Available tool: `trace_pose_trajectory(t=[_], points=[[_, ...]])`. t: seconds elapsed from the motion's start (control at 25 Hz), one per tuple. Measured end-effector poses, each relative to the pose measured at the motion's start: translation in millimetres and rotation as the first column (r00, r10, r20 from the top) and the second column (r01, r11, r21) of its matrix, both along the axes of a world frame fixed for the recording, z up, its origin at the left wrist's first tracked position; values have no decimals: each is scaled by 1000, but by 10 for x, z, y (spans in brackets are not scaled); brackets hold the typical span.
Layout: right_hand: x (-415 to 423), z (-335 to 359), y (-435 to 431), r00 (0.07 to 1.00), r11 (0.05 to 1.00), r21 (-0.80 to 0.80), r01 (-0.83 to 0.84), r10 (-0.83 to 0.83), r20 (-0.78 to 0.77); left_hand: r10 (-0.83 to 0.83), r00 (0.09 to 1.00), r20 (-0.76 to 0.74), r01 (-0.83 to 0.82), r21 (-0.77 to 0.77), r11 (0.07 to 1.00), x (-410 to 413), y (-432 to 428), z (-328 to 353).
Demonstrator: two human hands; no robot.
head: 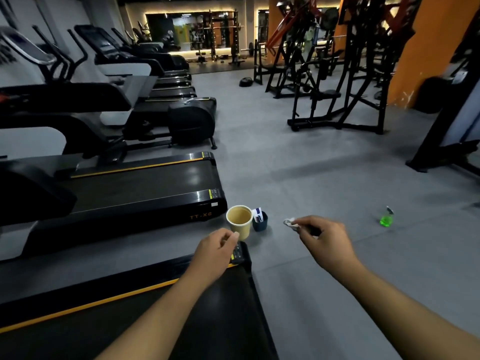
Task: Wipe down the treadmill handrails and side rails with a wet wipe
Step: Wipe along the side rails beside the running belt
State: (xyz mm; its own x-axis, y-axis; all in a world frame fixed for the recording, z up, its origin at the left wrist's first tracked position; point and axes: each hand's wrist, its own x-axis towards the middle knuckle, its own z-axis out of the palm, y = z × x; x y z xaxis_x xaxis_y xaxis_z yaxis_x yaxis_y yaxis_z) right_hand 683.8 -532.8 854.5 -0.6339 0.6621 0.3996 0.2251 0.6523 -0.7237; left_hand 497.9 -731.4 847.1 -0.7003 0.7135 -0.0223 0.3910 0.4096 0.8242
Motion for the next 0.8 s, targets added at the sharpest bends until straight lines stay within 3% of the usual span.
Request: trace_pose_trajectory(t=[0.4,0.6,0.8], points=[[-267,-516,3053,959,976,-89,-197,211,191,299,921,251,-302,-28,953,-73,2484,-814],[-1325,-895,3973,886,927,-123,-355,376,271,388,885,258,-386,-63,921,-564,3233,-983],[-2731,-1560,4536,808,873,-126,-471,485,336,529,789,312,-524,-107,845,-1487,3798,-1596]])
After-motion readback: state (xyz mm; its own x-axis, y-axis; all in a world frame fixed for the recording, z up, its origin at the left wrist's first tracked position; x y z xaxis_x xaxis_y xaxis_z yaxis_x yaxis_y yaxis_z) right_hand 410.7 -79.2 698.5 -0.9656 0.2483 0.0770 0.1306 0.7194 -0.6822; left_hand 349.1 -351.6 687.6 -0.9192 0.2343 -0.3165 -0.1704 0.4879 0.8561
